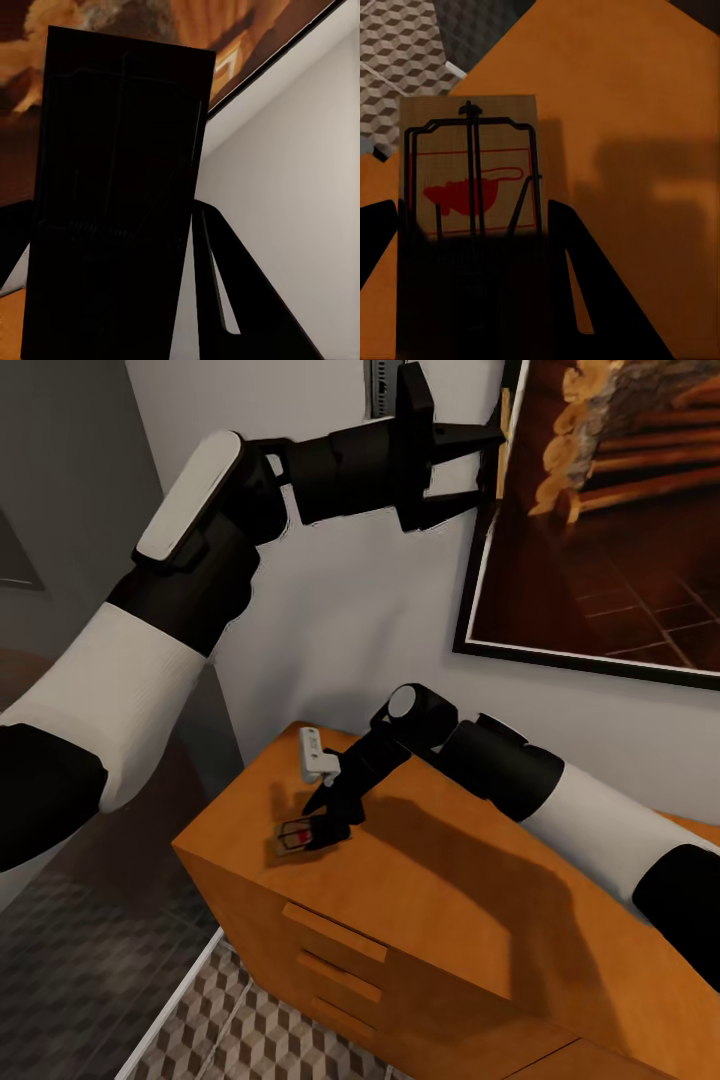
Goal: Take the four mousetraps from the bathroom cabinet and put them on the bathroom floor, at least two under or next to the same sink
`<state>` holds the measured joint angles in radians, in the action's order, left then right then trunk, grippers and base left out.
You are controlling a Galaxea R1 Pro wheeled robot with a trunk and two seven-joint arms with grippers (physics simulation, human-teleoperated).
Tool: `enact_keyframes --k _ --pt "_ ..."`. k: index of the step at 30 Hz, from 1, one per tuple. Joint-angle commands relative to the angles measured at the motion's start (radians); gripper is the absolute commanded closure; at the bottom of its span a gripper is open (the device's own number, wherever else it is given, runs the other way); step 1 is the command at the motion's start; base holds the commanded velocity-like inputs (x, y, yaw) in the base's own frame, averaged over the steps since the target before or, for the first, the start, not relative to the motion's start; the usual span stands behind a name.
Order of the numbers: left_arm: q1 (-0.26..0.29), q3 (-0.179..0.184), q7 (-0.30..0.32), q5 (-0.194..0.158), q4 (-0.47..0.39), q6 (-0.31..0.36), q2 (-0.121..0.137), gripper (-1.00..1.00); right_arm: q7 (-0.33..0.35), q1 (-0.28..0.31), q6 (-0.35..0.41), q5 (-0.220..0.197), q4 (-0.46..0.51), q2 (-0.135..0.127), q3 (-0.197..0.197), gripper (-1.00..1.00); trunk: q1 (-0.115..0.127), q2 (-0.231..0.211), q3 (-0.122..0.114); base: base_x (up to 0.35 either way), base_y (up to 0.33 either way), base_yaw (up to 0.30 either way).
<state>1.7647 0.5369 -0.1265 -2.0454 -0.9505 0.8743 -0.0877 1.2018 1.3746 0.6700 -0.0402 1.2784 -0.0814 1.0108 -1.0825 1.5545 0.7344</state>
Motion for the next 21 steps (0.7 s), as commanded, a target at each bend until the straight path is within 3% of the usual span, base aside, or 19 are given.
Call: enact_keyframes --k 1,7,21 --pt "0.001 0.000 -0.008 -0.008 -0.011 0.002 0.006 1.00 -0.001 0.001 0.008 -0.004 0.001 -0.002 0.002 1.00 0.000 0.000 0.001 0.000 0.000 0.000" --pt "0.001 0.000 -0.008 -0.010 -0.042 0.004 0.020 1.00 -0.002 0.001 0.008 -0.005 0.001 -0.010 0.002 1.00 0.000 0.000 0.001 -0.064 0.014 0.000" --pt "0.001 0.000 -0.006 -0.012 -0.045 0.008 0.022 1.00 -0.009 0.000 0.008 -0.001 -0.002 -0.031 0.002 1.00 0.000 0.000 0.001 -0.271 0.128 0.000"
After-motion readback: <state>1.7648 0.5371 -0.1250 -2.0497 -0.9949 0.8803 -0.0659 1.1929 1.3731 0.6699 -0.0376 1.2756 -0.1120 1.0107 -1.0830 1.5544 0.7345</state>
